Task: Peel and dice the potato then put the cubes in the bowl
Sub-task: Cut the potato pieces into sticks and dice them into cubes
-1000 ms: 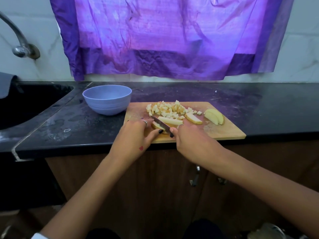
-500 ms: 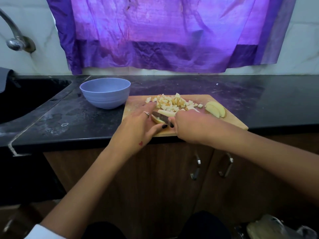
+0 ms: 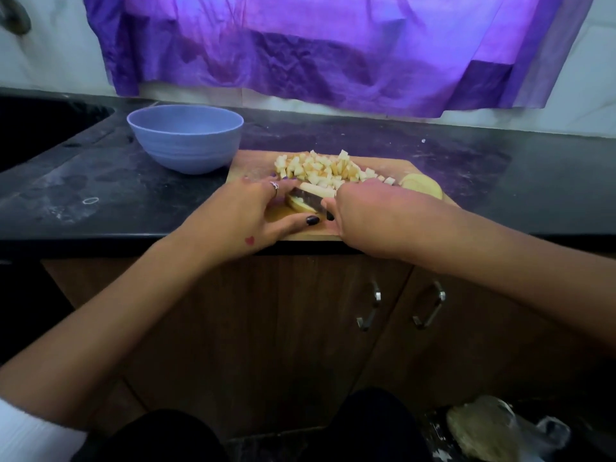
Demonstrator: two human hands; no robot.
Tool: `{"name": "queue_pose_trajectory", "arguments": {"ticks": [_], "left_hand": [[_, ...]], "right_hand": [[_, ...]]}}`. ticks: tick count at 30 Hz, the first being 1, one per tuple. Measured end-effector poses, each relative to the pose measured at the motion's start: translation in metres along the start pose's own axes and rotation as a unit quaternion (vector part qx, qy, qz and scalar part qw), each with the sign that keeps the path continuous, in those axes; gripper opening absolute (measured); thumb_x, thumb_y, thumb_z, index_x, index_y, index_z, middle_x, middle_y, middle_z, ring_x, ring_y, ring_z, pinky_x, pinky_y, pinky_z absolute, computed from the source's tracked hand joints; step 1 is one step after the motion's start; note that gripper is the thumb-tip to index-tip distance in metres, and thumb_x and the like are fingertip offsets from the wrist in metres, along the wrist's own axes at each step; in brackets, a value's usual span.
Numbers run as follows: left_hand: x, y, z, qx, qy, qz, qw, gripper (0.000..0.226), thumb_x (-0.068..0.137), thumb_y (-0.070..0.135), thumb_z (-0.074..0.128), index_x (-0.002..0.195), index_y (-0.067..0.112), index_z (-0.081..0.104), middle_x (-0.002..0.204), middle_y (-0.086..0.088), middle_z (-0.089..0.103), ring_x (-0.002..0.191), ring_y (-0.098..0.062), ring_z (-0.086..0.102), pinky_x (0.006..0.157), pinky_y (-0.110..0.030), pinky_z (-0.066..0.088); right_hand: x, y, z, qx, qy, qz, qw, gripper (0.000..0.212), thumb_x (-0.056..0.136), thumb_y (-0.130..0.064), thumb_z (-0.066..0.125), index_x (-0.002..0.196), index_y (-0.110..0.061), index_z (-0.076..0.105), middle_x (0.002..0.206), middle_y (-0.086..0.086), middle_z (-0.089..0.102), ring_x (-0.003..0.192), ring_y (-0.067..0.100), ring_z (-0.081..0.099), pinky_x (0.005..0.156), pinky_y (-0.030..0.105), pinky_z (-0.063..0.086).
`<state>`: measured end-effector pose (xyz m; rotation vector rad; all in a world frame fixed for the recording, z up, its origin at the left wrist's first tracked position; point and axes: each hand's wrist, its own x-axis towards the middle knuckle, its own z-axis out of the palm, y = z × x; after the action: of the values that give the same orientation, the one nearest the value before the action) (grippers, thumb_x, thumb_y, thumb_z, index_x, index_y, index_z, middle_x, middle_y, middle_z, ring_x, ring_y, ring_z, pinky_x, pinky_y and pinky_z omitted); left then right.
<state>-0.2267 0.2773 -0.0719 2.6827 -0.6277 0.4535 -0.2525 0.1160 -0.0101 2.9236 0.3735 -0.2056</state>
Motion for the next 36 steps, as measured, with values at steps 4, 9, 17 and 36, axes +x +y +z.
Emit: {"name": "queue_pose_trajectory", "arguments": {"ticks": [4, 9, 17, 36], "left_hand": [[0.005, -0.006, -0.002, 0.017, 0.001, 0.017, 1.000, 0.096, 0.065, 0.085, 0.024, 0.140, 0.029, 0.047, 0.118, -0.005, 0.066, 0.102, -0.019, 0.061, 0.089, -0.039, 0.050], [0.011, -0.006, -0.005, 0.056, 0.017, 0.065, 0.996, 0.092, 0.074, 0.085, 0.025, 0.133, 0.023, 0.057, 0.102, -0.005, 0.071, 0.093, -0.022, 0.061, 0.079, -0.038, 0.050], [0.013, -0.005, -0.012, 0.064, 0.002, 0.076, 0.995, 0.091, 0.069, 0.082, 0.023, 0.128, 0.024, 0.062, 0.102, -0.001, 0.071, 0.092, -0.020, 0.062, 0.078, -0.040, 0.051], [0.001, -0.007, -0.011, 0.011, -0.021, 0.031, 0.999, 0.076, 0.074, 0.078, 0.033, 0.128, 0.030, 0.060, 0.108, 0.001, 0.069, 0.090, -0.014, 0.060, 0.075, -0.029, 0.043]], "right_hand": [[0.003, 0.000, 0.007, -0.002, 0.008, -0.001, 1.000, 0.043, 0.100, -0.017, 0.043, 0.143, -0.017, 0.037, 0.075, 0.006, 0.032, 0.058, 0.017, 0.036, 0.047, 0.027, 0.027], [0.002, 0.003, 0.008, 0.016, 0.008, -0.006, 1.000, 0.042, 0.102, -0.021, 0.040, 0.144, -0.014, 0.035, 0.086, 0.008, 0.037, 0.058, 0.016, 0.033, 0.052, 0.025, 0.031], [-0.002, 0.001, 0.010, 0.028, -0.024, -0.006, 0.999, 0.048, 0.096, -0.015, 0.048, 0.142, -0.024, 0.037, 0.080, 0.007, 0.037, 0.065, 0.018, 0.041, 0.056, 0.029, 0.038], [-0.023, -0.011, 0.030, 0.028, 0.070, -0.007, 0.997, 0.042, 0.094, -0.010, 0.053, 0.131, -0.009, 0.035, 0.100, 0.008, 0.046, 0.085, 0.029, 0.055, 0.054, 0.033, 0.037]]}}
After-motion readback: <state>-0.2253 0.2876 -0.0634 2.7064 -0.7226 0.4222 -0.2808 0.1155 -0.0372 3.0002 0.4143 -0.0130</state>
